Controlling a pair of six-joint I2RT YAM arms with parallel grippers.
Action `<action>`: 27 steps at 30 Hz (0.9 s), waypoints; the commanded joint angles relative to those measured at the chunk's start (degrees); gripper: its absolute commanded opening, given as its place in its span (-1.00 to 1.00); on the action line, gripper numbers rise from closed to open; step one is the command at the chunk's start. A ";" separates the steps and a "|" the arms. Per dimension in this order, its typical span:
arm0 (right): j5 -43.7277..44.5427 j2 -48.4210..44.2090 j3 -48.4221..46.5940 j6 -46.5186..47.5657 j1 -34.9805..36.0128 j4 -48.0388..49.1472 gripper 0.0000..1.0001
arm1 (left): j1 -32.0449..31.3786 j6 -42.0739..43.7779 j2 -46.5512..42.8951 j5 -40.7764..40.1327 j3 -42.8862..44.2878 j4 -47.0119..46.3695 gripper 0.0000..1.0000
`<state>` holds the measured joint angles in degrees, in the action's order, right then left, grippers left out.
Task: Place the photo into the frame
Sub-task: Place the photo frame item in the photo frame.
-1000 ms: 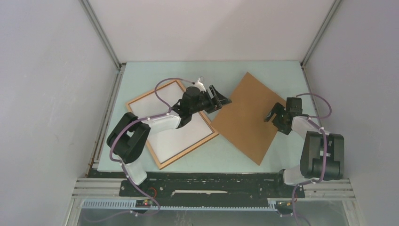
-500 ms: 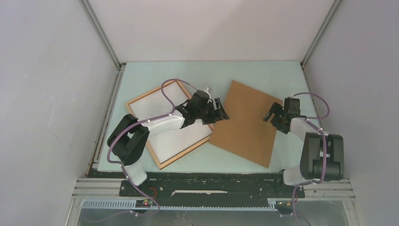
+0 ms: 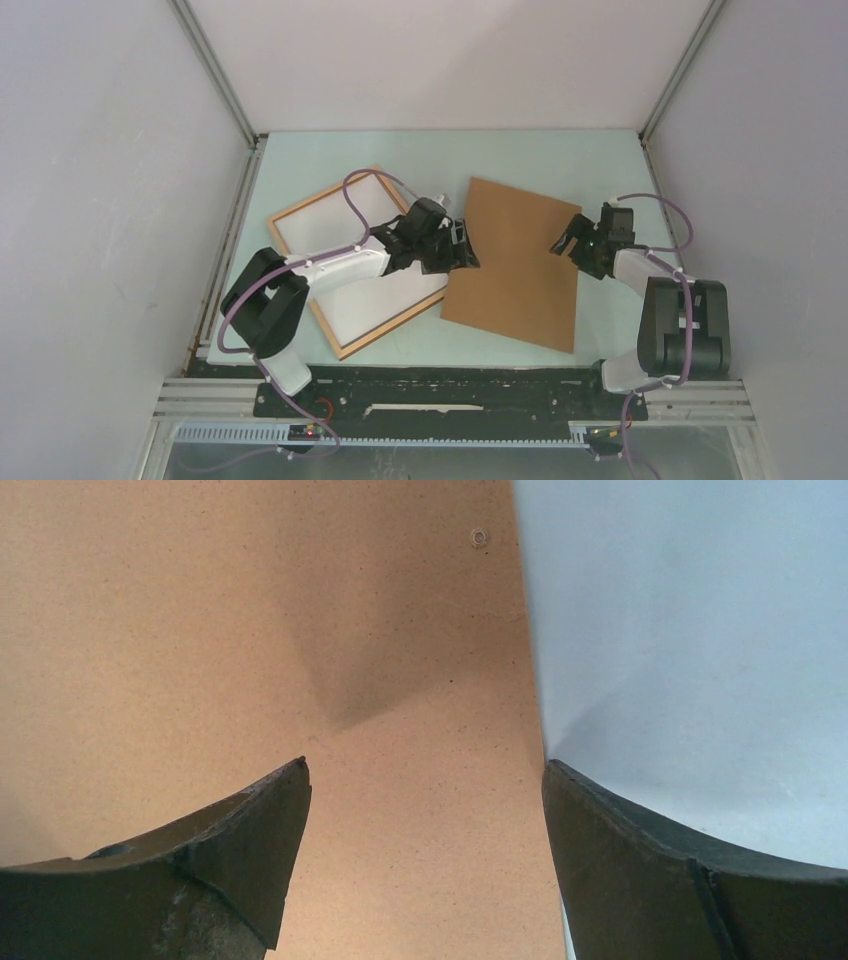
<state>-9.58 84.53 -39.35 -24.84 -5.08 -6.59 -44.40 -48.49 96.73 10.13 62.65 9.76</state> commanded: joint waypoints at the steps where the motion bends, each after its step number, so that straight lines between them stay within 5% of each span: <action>1: -15.24 1.79 2.00 -5.52 4.11 -4.40 0.82 | -1.75 2.48 -3.28 1.49 -0.81 -4.37 0.27; 18: -15.70 2.08 2.00 -5.53 4.46 -3.87 0.82 | 0.02 7.18 -7.02 -9.40 -4.03 6.36 0.81; 27: -15.89 2.22 2.03 -5.48 4.46 -3.78 0.81 | 1.03 6.55 -8.92 -15.25 -5.31 8.26 0.86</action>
<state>-24.27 85.58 -38.65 -29.76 -1.34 -7.05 -44.16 -41.98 91.90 -0.78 58.83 17.93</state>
